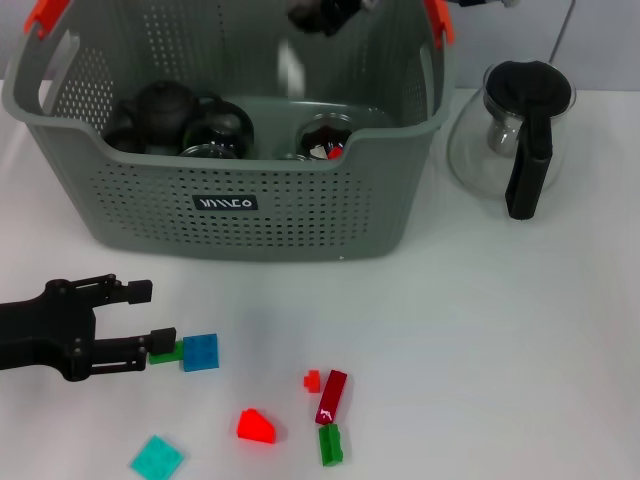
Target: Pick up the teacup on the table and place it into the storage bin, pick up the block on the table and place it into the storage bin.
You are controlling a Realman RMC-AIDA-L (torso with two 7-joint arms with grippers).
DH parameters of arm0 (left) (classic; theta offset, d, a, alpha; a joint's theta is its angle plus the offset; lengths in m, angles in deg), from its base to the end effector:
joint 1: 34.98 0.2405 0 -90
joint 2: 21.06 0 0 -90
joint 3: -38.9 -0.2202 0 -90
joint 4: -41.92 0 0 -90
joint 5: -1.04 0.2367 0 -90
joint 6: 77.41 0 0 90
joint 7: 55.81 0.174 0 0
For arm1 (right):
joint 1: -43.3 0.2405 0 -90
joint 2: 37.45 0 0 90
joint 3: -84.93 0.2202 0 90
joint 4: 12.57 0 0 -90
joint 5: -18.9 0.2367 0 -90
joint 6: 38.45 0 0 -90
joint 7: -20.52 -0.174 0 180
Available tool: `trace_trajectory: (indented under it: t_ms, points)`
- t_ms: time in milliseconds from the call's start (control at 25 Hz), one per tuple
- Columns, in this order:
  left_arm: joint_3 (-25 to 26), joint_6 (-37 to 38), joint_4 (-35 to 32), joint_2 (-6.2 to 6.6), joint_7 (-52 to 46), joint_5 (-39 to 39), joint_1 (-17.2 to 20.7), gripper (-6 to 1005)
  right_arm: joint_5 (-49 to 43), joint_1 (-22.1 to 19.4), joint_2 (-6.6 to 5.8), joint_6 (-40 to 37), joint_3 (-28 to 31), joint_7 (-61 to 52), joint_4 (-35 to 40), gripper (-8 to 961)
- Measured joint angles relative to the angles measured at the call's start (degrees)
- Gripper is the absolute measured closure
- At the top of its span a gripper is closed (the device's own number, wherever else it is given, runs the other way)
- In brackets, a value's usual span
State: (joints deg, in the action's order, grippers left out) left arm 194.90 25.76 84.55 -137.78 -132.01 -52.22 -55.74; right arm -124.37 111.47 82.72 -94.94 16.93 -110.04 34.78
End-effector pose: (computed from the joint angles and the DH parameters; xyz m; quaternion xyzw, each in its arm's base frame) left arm -0.3093 0.2755 0.0442 -0.9277 -0.2643 -0.2219 0.1423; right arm -0.0057 0.4871 -0.0422 -0.9554 0.1104 0.0027 0.2740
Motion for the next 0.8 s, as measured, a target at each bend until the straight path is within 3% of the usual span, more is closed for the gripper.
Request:
trace_trajectory:
  t_ms: [120, 400, 800]
  points:
    - [0.01, -0.02, 0.1, 0.0, 0.0, 0.0, 0.02, 201, 0.09, -0.09, 0.06, 0.83, -0.24, -0.16, 0.25, 732]
    - [0.09, -0.07, 0.32, 0.0, 0.0, -0.01, -0.03, 201, 5.07, -2.88, 0.13, 0.41, -0.24, 0.18, 5.26, 422]
    - [0.13, -0.08, 0.45, -0.01, 0.19, -0.01, 0.42, 201, 30.79, -20.4, -0.28, -17.26, 0.45, 4.86, 27.61, 52]
